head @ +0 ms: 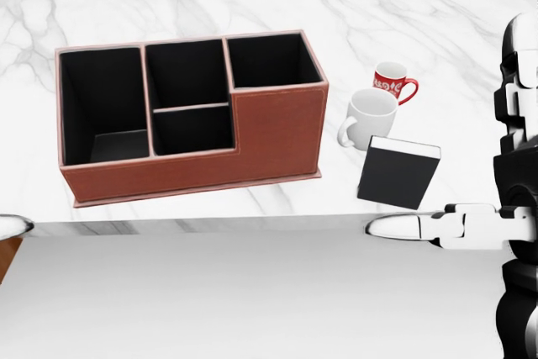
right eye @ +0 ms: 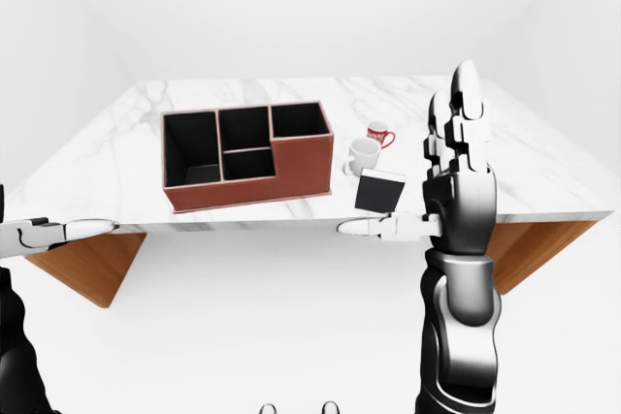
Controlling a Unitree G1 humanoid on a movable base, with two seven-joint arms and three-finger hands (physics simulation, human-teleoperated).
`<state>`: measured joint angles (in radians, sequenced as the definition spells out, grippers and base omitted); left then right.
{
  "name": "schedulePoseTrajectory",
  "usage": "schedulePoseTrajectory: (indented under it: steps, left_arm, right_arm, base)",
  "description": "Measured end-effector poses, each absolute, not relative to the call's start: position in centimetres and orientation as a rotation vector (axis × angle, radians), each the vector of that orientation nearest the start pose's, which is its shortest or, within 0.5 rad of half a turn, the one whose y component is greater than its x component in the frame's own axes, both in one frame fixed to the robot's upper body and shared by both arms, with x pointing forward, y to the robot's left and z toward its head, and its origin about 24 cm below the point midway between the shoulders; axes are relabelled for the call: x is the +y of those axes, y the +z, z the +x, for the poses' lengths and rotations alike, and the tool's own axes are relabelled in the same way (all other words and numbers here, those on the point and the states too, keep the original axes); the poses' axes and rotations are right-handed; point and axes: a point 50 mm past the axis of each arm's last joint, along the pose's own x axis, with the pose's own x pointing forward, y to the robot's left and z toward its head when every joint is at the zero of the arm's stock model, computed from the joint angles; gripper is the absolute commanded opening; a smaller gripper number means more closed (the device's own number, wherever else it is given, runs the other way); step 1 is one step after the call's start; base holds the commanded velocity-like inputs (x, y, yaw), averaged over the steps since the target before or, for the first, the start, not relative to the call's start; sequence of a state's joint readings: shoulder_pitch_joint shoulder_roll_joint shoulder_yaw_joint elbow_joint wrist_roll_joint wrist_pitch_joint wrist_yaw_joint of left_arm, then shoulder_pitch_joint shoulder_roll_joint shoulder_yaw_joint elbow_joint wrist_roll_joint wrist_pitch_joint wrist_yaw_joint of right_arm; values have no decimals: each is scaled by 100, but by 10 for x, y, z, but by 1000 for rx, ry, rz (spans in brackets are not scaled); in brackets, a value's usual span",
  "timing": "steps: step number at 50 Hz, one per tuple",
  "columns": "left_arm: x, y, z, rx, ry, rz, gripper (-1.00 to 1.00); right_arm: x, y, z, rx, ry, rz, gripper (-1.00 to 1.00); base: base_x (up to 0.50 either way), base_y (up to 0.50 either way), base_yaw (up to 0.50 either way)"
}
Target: Pick up the book and place it in the right compartment of the caddy.
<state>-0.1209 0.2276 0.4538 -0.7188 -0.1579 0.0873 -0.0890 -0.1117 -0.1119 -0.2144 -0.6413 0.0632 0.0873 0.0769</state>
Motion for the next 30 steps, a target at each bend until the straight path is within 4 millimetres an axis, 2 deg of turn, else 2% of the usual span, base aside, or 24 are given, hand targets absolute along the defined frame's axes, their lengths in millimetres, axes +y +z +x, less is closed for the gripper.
schedulePoseTrajectory:
  steps: [10,30]
  left_arm:
    - [234,239,192,-816,198,226,100]
    - [234,241,190,-829,199,230,100]
  right_arm:
    - [-189,208,219,-684,-54,-128,100]
    - [-187,204,220,-664,-37,-147,100]
  base:
    - [26,-37,0]
    - [49,-20,0]
